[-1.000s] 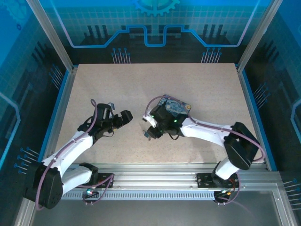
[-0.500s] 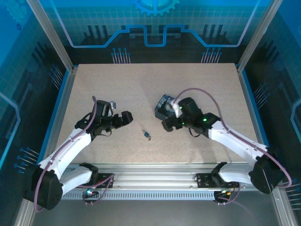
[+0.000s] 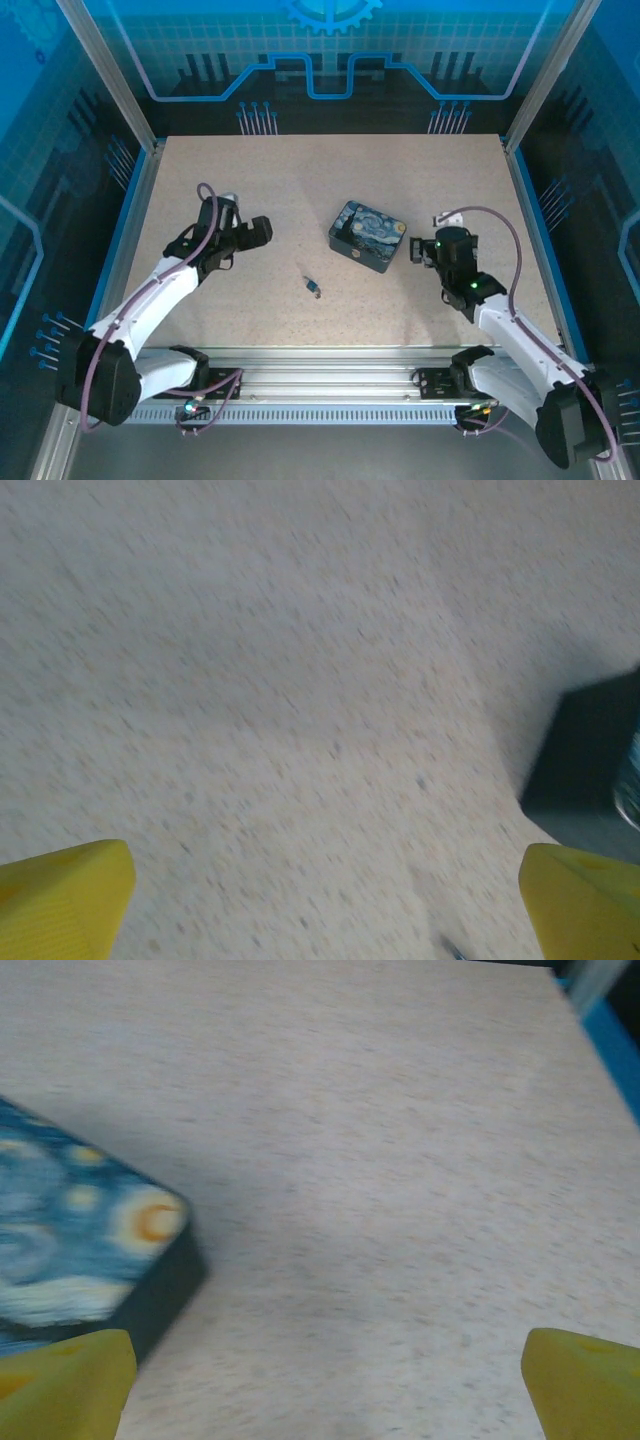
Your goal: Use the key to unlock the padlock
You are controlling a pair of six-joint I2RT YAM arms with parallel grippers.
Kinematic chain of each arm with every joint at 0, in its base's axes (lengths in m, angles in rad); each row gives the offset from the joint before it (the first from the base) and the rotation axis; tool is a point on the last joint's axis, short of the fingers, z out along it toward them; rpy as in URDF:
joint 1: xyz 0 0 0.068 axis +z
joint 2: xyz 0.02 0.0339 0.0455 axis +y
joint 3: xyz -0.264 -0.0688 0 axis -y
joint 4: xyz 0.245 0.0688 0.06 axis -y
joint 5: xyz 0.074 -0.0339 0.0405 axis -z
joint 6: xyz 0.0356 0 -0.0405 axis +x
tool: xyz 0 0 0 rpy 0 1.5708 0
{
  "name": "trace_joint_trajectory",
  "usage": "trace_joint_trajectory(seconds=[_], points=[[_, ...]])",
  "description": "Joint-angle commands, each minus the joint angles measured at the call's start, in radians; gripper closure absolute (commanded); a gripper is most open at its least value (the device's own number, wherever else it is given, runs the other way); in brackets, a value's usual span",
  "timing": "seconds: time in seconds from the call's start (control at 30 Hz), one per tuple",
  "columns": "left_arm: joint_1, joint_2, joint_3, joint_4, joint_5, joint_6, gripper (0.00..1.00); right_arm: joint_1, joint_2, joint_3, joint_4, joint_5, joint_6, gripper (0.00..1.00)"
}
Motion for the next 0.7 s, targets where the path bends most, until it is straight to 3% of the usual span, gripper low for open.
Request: trace_joint_trajectory(seconds=[0.0, 0.1, 0.37, 0.5, 0.67], points=[[0.036, 0.026, -0.056, 0.182, -0.148, 0.109, 0.01, -0.092, 0.013, -0.063, 0.228, 0.093, -0.009, 0.0], [0.07, 0.056, -0.112, 0.311, -0.175, 0.134, 0.01, -0.146, 0.085, -0.083, 0.293, 0.059, -0.021, 0.0], [0.155, 0.176, -0.162, 0.562, -0.253, 0.274, 0.01, -0.175, 0.293, -0.122, 0.603, -0.046, -0.107, 0.0], [0.216, 0.237, -0.216, 0.687, -0.233, 0.286, 0.01, -0.182, 0.342, -0.103, 0.643, -0.113, -0.149, 0.0], [0.243, 0.304, -0.347, 1.011, -0.154, 0.331, 0.01, -0.194, 0.388, -0.118, 0.771, -0.204, -0.174, 0.0]])
